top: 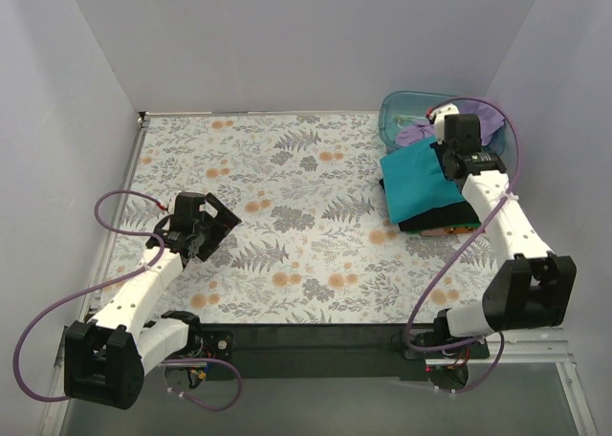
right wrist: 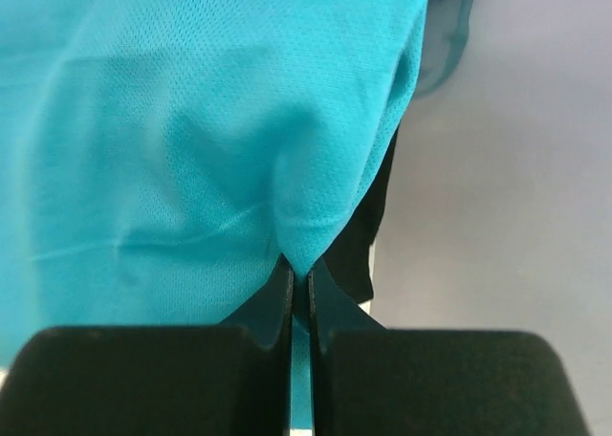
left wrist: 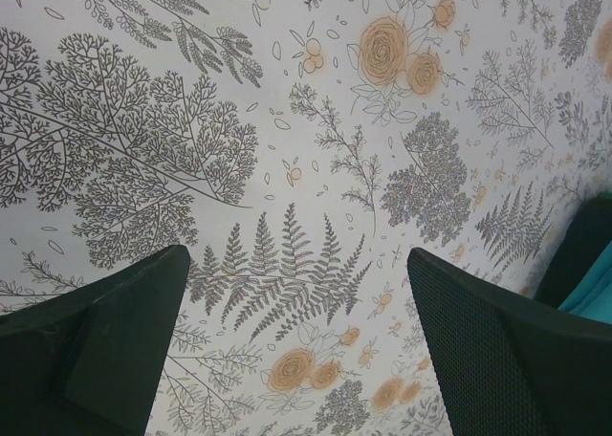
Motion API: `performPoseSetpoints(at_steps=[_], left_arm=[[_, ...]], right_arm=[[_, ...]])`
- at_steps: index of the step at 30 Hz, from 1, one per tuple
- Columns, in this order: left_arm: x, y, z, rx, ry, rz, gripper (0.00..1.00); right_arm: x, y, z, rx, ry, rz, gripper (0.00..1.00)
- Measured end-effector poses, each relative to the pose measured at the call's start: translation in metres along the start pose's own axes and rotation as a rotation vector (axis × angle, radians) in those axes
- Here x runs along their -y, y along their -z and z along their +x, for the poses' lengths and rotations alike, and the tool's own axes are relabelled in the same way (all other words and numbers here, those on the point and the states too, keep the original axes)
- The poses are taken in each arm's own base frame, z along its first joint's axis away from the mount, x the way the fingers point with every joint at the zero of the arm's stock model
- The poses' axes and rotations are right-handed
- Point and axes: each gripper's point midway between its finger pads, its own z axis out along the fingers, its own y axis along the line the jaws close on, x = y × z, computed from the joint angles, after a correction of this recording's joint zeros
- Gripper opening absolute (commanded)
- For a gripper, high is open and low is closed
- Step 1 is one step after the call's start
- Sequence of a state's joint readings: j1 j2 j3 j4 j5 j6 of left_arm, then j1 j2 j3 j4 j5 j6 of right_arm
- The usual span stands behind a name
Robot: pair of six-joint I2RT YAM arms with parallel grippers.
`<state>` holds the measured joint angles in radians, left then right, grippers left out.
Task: Fold and stack the t-shirts
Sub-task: Neatly place the folded tshirt to the corner
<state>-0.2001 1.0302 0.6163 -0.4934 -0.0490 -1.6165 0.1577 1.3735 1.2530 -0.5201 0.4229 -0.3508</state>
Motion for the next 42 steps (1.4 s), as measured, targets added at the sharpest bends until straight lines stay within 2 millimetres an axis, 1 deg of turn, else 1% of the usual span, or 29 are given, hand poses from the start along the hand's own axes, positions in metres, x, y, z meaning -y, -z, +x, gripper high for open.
performPoseSetpoints(at_steps=[2,5,6,7,9,11,14,15,17,19,21,22,23,25,27,30,32,34,37,42], left_arm=[[0.001,0.001,-0.001,0.005,0.000,0.005,0.98],[0.003,0.004,-0.003,0.016,0.002,0.014,0.98],[0.003,0.004,-0.003,0.018,0.002,0.015,0.98],[0.003,0.004,-0.004,0.020,0.002,0.015,0.98],[0.002,0.004,-0.004,0.024,0.004,0.012,0.98],[0.002,0.004,-0.005,0.026,0.005,0.010,0.98],[0.003,0.006,-0.007,0.029,0.006,0.006,0.98],[0.004,0.007,-0.007,0.030,0.008,0.005,0.98],[0.007,0.009,-0.010,0.032,0.010,0.006,0.98],[0.013,0.014,-0.015,0.038,0.013,0.013,0.98],[0.020,0.019,-0.020,0.046,0.015,0.021,0.98],[0.024,0.023,-0.023,0.050,0.016,0.027,0.98],[0.027,0.025,-0.025,0.055,0.017,0.033,0.98],[0.032,0.032,-0.029,0.062,0.018,0.045,0.98],[0.034,0.040,-0.030,0.069,0.019,0.056,0.98],[0.034,0.056,-0.033,0.091,0.021,0.078,0.98],[0.034,0.069,-0.036,0.114,0.023,0.096,0.98],[0.035,0.080,-0.038,0.136,0.026,0.116,0.98],[0.033,0.093,-0.040,0.161,0.030,0.137,0.98],[0.030,0.112,-0.041,0.199,0.035,0.178,0.98]], right_arm=[[0.009,-0.018,0.015,-0.061,-0.014,0.013,0.01],[0.018,-0.048,0.038,-0.160,-0.023,0.031,0.44],[0.020,-0.056,0.045,-0.188,-0.028,0.039,0.73],[0.021,-0.064,0.050,-0.212,-0.035,0.050,0.98],[0.024,-0.073,0.058,-0.247,-0.039,0.067,0.98],[0.025,-0.075,0.060,-0.260,-0.061,0.088,0.98],[0.029,-0.068,0.052,-0.233,-0.140,0.112,0.98],[0.029,-0.062,0.046,-0.207,-0.177,0.105,0.98],[0.027,-0.043,0.031,-0.127,-0.265,0.068,0.98],[0.024,-0.012,0.017,-0.025,-0.365,0.020,0.98],[0.021,0.018,0.010,0.070,-0.444,-0.018,0.98],[0.017,0.034,0.010,0.112,-0.482,-0.044,0.98],[0.011,0.046,0.015,0.138,-0.514,-0.070,0.98],[-0.007,0.059,0.032,0.153,-0.559,-0.130,0.98],[-0.030,0.063,0.053,0.131,-0.585,-0.198,0.98],[-0.062,0.063,0.085,0.068,-0.609,-0.285,0.98],[-0.079,0.066,0.102,0.043,-0.621,-0.335,0.98],[-0.088,0.073,0.110,0.051,-0.627,-0.368,0.98],[-0.091,0.081,0.112,0.094,-0.630,-0.386,0.98],[-0.098,0.083,0.122,0.109,-0.637,-0.393,0.98]])
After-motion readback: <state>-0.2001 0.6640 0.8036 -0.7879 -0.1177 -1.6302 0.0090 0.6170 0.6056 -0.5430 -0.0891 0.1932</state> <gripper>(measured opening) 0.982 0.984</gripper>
